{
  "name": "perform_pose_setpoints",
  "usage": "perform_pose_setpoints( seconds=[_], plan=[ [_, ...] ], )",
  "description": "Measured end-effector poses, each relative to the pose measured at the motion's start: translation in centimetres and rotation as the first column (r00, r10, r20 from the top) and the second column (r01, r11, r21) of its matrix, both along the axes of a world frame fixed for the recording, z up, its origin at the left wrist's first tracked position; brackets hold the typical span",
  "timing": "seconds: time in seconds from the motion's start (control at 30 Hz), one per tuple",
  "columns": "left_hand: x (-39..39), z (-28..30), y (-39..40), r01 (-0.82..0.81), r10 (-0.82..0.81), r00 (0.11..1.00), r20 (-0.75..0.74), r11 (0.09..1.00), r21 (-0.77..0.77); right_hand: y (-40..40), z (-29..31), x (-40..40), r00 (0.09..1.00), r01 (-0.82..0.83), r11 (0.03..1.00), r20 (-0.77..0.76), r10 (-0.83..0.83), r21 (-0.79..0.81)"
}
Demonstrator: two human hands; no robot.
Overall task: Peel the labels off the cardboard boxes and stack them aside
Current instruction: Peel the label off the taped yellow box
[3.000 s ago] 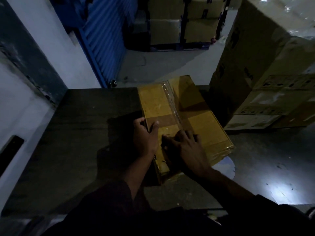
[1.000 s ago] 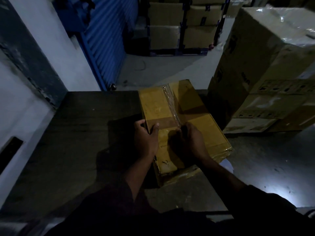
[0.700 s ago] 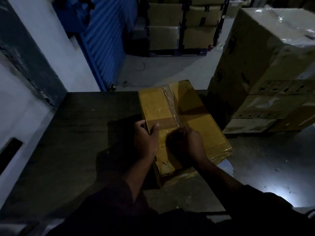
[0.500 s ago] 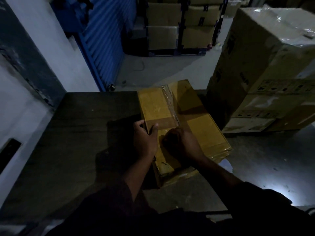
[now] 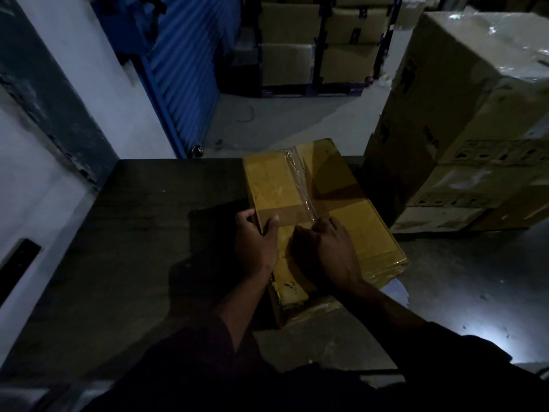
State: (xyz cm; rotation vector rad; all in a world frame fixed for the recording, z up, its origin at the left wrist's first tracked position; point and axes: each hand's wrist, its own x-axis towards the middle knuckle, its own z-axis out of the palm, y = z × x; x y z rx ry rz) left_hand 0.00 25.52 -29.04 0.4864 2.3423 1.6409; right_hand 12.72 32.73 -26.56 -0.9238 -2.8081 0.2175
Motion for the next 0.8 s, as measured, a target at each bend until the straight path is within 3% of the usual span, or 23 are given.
perform_pose_setpoints(
  seconds=[0.1,0.23,0.37,0.5,0.63,0.73,0.8],
  plan=[
    [-0.1,-0.2,0.0,-0.004,0.004,1.0,-0.007,1.0,-0.009,-0.2,0.1,0.5,0.995,-0.103,0.994,-0.002,0.103,0.046],
    [-0.2,-0.2,0.2,-0.005,0.006,1.0,0.007,1.0,-0.023,0.3,0.9,0.6,0.998,0.03,0.999,0.062,-0.032,0.02],
    [-0.2,-0.3,0.1,-0.002,0.002,1.0,-0.025,1.0,-0.027,-1.1,0.4,0.4,0.982,-0.167,0.984,0.103,0.16,0.065],
    [-0.2,-0.3,0.2,-0.004,0.004,0.999,-0.035,1.0,-0.013,0.0,0.8,0.4,0.996,0.045,0.999,0.079,-0.046,0.011],
    [-0.3,-0.3,0.1,-0.008,0.007,0.999,-0.035,0.999,-0.031,-0.8,0.3,0.3,0.986,-0.111,0.993,0.129,0.105,0.039],
    [-0.3,-0.1,0.2,0.002,-0.002,1.0,-0.026,1.0,-0.017,0.3,1.2,0.6,0.992,0.036,0.999,0.12,-0.038,0.02],
    [-0.3,-0.2,0.1,-0.006,0.005,0.999,-0.033,0.999,-0.032,-0.5,1.1,0.3,0.994,-0.015,1.0,0.105,0.013,0.014]
  ],
)
